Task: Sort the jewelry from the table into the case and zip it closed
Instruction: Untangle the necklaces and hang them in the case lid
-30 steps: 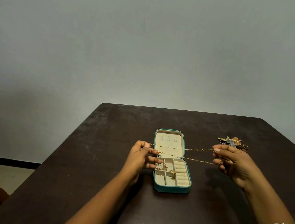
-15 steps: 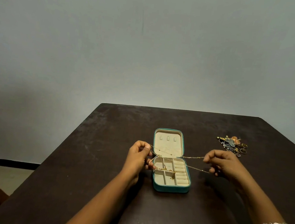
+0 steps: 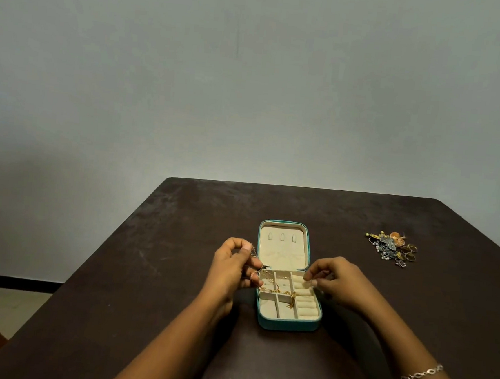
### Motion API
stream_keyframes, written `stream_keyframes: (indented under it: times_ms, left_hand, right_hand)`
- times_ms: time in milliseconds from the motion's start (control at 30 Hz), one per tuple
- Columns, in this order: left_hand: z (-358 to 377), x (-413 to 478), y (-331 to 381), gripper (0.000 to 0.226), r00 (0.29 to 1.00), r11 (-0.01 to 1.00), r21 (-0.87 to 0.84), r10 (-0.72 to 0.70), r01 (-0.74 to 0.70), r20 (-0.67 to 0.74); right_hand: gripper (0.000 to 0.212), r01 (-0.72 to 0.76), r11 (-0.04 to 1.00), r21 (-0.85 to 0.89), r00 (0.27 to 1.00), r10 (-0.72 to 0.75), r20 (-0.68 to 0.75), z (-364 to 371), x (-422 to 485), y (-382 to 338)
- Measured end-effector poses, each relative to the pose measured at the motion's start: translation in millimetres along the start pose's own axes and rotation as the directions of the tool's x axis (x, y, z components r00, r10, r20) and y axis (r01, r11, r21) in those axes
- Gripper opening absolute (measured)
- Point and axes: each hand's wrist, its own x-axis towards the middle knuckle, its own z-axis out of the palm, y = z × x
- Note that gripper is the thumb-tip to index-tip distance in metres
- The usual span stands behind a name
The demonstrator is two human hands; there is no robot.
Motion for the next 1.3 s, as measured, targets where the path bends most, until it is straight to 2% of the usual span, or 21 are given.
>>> stream_keyframes:
  times_ms: [167,267,400,567,767,833,967,1067,1300]
  left_hand:
    - [0.6,-3.4,2.4,0.015,1.0,1.0,0.013,0.016,-0.015,-0.01]
    - [1.5,-4.9,4.2,0.014,1.0,1.0,0.019,0.013,-0.013,0.001]
    - [2.7,-6.0,5.0,0.012,1.0,1.0,-0.003,0.009,-0.009,0.011]
    - [2.6,-6.5,5.0,0.012,1.0,1.0,-0.012,0.012,-0.012,0.028]
    - [2.6,-5.7,5.2,0.012,0.999,0.999,-0.038,0.004,-0.003,0.033]
    - [2.8,-5.2,4.9,0.013,0.999,0.999,-0.042,-0.001,0.002,0.032]
    - [2.1,-3.7,2.4,0.013,0.999,1.0,-0.011,-0.017,0.018,0.029]
    - [2.7,-3.5,1.0,0.013,1.0,1.0,0.01,-0.019,0.019,0.014]
    - [3.8,-5.4,2.3,0.01,0.999,0.999,0.048,-0.015,0.016,-0.028]
  right_hand:
    - [0.024,-0.015,0.988,-0.154,1.0,0.011,-0.029,6.9,3.8,-2.5]
    - [0.014,0.071,0.957,-0.283,0.981,-0.117,-0.152,9.8,-0.6,-12.2]
    - [0.016,0.269,0.962,-0.044,0.949,-0.272,-0.158,22.5,-8.6,-29.0]
    - [0.021,0.375,0.925,-0.063,0.912,-0.381,-0.155,41.5,-2.9,-38.0]
    - [0.006,0.362,0.932,-0.008,0.923,-0.36,-0.135,45.7,5.4,-37.9]
    - [0.003,0.357,0.93,0.088,0.93,-0.345,-0.126,40.2,5.4,-37.0]
    - [0.015,0.315,0.882,0.351,0.949,-0.3,-0.097,27.1,4.6,-37.6]
    - [0.011,0.272,0.841,0.469,0.959,-0.279,-0.055,16.5,4.1,-40.0]
    - [0.01,0.233,0.819,0.523,0.966,-0.256,-0.03,-5.3,3.4,-48.4]
